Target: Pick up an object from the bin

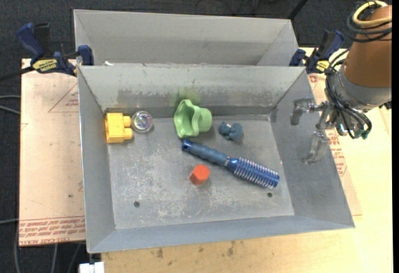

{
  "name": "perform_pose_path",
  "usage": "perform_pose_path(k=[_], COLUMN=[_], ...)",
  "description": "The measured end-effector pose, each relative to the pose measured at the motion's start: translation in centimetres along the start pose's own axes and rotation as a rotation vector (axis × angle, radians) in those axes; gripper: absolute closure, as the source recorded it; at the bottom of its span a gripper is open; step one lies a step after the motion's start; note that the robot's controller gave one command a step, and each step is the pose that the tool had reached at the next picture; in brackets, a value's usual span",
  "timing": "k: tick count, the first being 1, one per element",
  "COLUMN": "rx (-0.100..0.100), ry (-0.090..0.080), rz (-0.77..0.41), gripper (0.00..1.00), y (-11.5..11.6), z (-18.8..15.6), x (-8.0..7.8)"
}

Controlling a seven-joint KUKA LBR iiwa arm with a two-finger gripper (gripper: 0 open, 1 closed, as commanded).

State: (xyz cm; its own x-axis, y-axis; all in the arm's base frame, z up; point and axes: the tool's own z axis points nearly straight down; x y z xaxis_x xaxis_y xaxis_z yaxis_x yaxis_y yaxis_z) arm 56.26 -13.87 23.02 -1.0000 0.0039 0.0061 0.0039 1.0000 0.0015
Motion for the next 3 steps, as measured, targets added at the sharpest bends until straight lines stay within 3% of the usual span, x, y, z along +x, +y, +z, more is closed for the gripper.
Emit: perform_pose_path(k=[1, 2, 3], rx=[-0.002, -0.001, 0.001], ry=[0.002, -0.005, -0.005], rz=[0.171, 0.156, 0.158], gripper=[0.0, 0.0, 1.0], y=[4.3, 7.6, 7.4], z=[14.0, 16.2, 16.1], x=[0.7, 1.1, 1.1])
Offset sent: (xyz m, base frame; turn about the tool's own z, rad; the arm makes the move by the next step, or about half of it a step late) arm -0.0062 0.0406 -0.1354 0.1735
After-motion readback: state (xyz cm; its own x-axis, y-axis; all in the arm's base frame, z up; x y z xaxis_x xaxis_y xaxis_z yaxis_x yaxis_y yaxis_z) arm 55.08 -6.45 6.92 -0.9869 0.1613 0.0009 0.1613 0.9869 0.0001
